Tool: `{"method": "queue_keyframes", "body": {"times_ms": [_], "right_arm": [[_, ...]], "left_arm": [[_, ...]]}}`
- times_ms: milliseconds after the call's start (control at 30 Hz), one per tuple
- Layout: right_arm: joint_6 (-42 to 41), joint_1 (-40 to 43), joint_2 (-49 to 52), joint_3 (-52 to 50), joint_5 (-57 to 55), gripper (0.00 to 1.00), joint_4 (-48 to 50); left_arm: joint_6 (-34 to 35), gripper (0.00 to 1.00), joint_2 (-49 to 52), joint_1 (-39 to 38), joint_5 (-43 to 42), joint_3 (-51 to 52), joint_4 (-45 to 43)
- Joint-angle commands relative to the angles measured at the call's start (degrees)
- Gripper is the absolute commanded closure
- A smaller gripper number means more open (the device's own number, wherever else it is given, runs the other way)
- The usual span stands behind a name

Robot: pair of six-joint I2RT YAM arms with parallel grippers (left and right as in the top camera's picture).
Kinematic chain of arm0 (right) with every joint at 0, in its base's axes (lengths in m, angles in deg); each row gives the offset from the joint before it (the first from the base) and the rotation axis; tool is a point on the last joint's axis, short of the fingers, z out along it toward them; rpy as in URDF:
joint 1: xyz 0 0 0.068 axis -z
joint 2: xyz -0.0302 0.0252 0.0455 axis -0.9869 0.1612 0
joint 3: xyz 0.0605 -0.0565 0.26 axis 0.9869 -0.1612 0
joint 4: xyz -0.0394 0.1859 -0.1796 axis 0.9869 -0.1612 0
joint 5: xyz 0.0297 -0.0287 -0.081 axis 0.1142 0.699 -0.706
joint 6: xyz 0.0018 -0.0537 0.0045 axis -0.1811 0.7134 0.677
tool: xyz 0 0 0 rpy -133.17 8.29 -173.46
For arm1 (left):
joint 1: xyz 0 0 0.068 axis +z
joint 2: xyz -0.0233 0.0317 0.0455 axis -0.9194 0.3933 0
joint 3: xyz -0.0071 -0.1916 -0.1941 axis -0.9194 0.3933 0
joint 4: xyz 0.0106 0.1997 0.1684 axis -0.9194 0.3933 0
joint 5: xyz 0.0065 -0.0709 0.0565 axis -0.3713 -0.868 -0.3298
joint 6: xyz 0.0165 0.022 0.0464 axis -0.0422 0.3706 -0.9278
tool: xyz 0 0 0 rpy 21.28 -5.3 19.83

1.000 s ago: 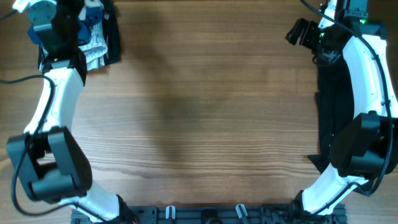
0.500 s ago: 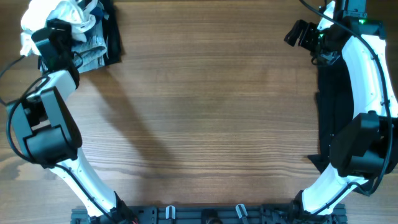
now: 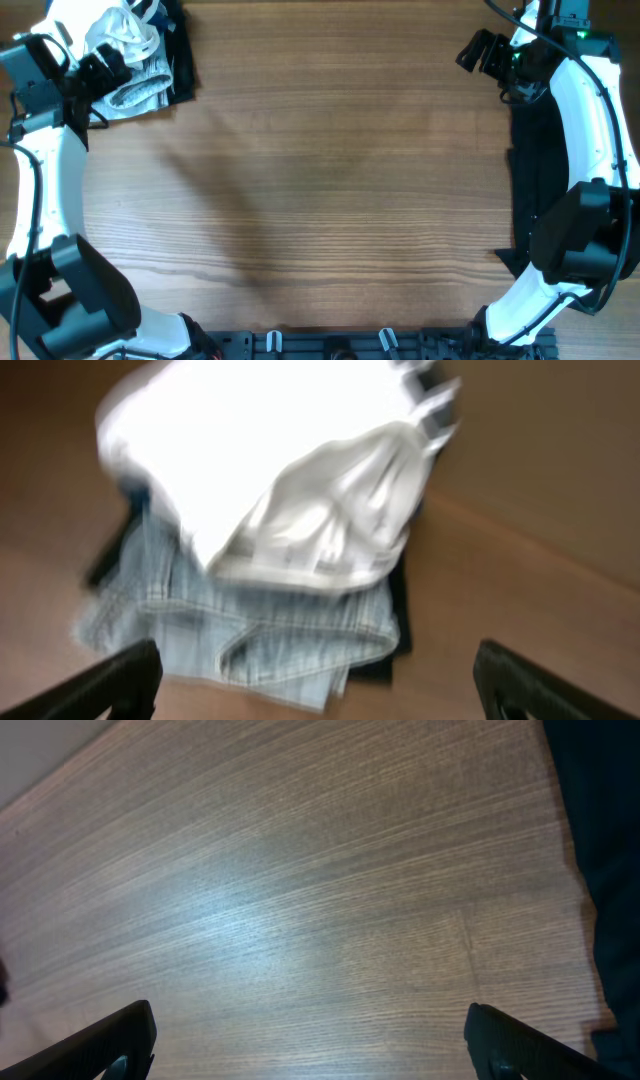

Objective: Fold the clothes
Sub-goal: 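Carry the bundle with the left gripper onto the top-left clothes stack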

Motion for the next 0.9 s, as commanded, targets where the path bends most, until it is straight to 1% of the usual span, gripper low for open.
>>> {"method": "queue_keyframes", "body": {"times_ms": [0, 67, 133, 200, 233, 267, 333, 400, 467, 500, 567, 667, 733, 767, 867], "right_arm": [[-0.3, -0.5, 1.0, 0.8, 1.1, 0.01, 0.2], [-0.2, -0.9, 1.0, 0.8, 1.1, 0.00, 0.2], [-0.2, -1.4, 1.0, 0.8, 1.1, 0.00, -0.1], [0.0, -2.1, 1.0, 0.8, 1.1, 0.00, -0.4], [-0.1, -2.6, 1.0, 0.8, 1.1, 0.00, -0.6], [0.0, -3.0, 1.0, 0.8, 1.1, 0.00, -0.9], [0.0, -3.4, 1.0, 0.8, 1.1, 0.00, -1.8], [0.0, -3.7, 1.0, 0.8, 1.1, 0.00, -3.0], [0.0, -3.7, 1.0, 0.8, 1.1, 0.00, -3.9], [0.0, -3.7, 1.0, 0.8, 1.1, 0.00, -4.1], [0.0, -3.7, 1.0, 0.8, 1.1, 0.00, -4.1], [2.2, -3.7, 1.0, 0.9, 0.9, 0.00, -3.3], [4.5, -3.7, 0.4, 1.4, -0.7, 0.00, -0.5], [4.6, -3.6, -0.2, 2.6, -2.1, 0.00, 0.2], [9.7, -3.6, -2.6, 6.7, -2.9, 0.00, 1.1]], "left_arm": [[-10.3, 0.00, 0.8, -1.6, 0.3, -0.1, -14.7], [-14.3, 0.00, 4.4, -2.3, 0.3, -0.1, -26.0], [-15.0, 0.00, 9.1, -2.8, 1.5, -0.1, -36.3], [-15.0, 0.00, 16.1, -3.0, 4.8, -0.2, -48.9], [-15.4, 0.00, 21.9, -3.0, 6.0, -1.7, -55.6], [-16.3, 0.00, 27.3, -2.9, 6.4, -5.0, -56.6], [-16.2, 0.00, 35.8, -2.6, 7.2, -13.1, -49.5], [-15.7, 0.00, 44.4, -2.1, 7.2, -22.9, -38.2], [-13.9, 0.00, 50.7, -1.8, 7.9, -29.9, -29.2], [-12.9, 0.00, 52.9, -1.6, 8.2, -32.1, -25.0], [-13.0, 0.00, 53.8, -1.2, 8.1, -32.4, -21.7], [-12.9, 0.00, 51.7, -1.0, 8.2, -32.4, -17.8], [-10.9, 0.00, 46.5, -1.2, 8.0, -32.4, -15.8], [-10.1, 0.00, 42.5, -1.5, 8.0, -32.4, -14.3], [-9.9, 0.00, 30.2, -1.9, 8.0, -32.4, -11.5]]}}
